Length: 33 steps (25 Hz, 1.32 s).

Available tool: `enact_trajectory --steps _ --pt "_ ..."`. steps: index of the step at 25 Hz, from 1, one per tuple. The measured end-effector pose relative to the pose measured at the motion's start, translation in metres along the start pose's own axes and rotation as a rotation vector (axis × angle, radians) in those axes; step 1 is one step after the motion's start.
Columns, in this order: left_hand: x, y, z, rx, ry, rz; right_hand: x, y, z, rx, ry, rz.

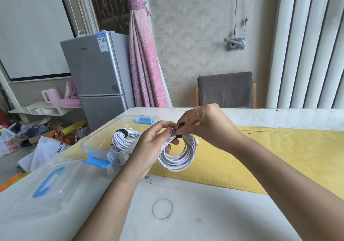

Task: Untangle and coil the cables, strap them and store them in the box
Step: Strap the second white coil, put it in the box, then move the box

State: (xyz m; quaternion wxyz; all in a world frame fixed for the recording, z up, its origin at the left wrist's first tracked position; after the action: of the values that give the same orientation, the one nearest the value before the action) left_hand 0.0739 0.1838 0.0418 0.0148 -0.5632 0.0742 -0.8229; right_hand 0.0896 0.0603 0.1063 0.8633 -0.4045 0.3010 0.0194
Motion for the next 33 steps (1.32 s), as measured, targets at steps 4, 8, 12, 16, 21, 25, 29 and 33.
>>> enact_trajectory --steps 4,8,12,16,21,25,29,33 --pt "-0.001 0.002 0.000 -0.005 -0.020 -0.014 -0.002 0.000 0.000 -0.023 0.001 -0.003" --pt "-0.001 0.002 0.000 -0.022 -0.038 0.017 0.004 0.005 0.000 -0.027 0.019 0.047" --pt "0.002 0.004 0.000 -0.038 -0.014 0.073 0.022 0.005 0.001 -0.027 0.096 0.166" --pt "0.002 0.002 0.002 -0.049 0.012 0.160 0.030 0.010 0.002 -0.080 0.153 0.186" --pt "-0.003 0.002 0.003 -0.059 -0.012 0.199 0.034 0.016 0.001 -0.093 0.182 0.232" --pt "-0.002 0.003 0.003 -0.052 0.002 0.182 0.038 0.013 0.001 -0.068 0.202 0.285" --pt "0.002 0.003 0.002 -0.027 0.041 0.195 0.038 0.009 0.000 -0.038 0.231 0.313" --pt "0.003 0.005 0.001 -0.017 0.054 0.211 0.037 0.009 -0.001 -0.028 0.232 0.384"
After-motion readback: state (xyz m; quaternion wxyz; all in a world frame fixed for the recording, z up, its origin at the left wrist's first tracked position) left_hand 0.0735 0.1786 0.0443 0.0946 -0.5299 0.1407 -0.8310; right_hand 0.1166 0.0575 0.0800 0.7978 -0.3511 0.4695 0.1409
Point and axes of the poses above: each hand's wrist, its own z-axis towards the middle knuckle, its own y-axis out of the palm, x = y × z, the point moved 9 cm from there along z, towards the middle knuckle, and after that the axes turned 11 degrees about -x, right-handed, at the moved point
